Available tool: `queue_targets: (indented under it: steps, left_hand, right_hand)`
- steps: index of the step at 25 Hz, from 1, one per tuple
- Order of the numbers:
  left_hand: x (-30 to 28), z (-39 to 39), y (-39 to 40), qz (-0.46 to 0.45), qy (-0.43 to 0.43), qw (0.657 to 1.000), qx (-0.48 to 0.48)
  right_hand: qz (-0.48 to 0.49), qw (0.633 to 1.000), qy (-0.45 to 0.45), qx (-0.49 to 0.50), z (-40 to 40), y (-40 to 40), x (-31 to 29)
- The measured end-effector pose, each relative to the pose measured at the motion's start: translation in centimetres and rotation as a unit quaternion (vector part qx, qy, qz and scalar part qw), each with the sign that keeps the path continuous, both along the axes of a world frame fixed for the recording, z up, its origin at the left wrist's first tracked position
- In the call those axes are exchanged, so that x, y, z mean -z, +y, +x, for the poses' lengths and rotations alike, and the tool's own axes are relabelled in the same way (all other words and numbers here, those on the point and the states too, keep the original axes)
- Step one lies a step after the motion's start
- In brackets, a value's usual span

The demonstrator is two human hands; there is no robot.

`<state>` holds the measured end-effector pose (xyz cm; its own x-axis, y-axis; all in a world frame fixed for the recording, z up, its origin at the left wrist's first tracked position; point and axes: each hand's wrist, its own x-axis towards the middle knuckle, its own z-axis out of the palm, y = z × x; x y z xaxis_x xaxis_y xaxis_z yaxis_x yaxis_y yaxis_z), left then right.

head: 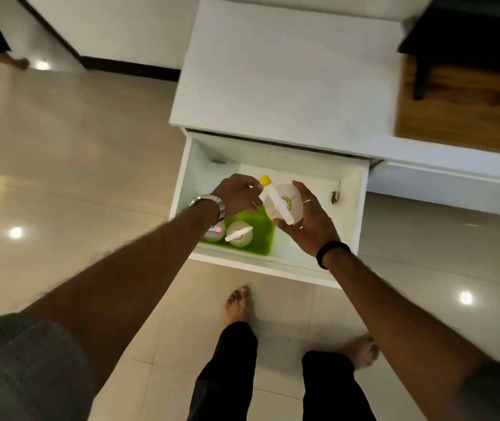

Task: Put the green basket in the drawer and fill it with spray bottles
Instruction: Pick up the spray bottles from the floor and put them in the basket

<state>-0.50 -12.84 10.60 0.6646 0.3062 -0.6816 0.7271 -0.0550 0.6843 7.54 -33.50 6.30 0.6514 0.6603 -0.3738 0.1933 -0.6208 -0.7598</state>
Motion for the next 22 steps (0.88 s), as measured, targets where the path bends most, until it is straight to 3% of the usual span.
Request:
queue_targets:
  steps: [3, 7, 17, 20, 22]
  left_hand:
    - [2.3, -4.4, 2.5, 0.059, 0.023, 0.998, -0.021]
    - [5.8, -8.2, 4.2, 0.129, 0.036, 0.991, 0.02]
    - [12.1, -10.7, 5.5, 0.166, 0.003, 0.985, 0.056]
    - [13.8, -10.7, 5.8, 0.195, -0.011, 0.978, 0.066]
    - [14.4, -10.7, 5.9, 0.211, -0.012, 0.974, 0.086]
  right_hand:
    - [-0.053, 0.998, -0.003, -0.018, -1.3, 2.0, 3.5]
    - [-0.095, 0.995, 0.005, 0.003, -2.0, 3.3, 8.0]
    - [-0.171, 0.983, -0.044, -0.058, -3.5, 5.2, 15.7]
    - [-0.174, 0.984, -0.028, -0.032, -3.8, 4.6, 17.6]
    - [-0.195, 0.977, -0.077, -0.042, -3.8, 4.2, 18.8]
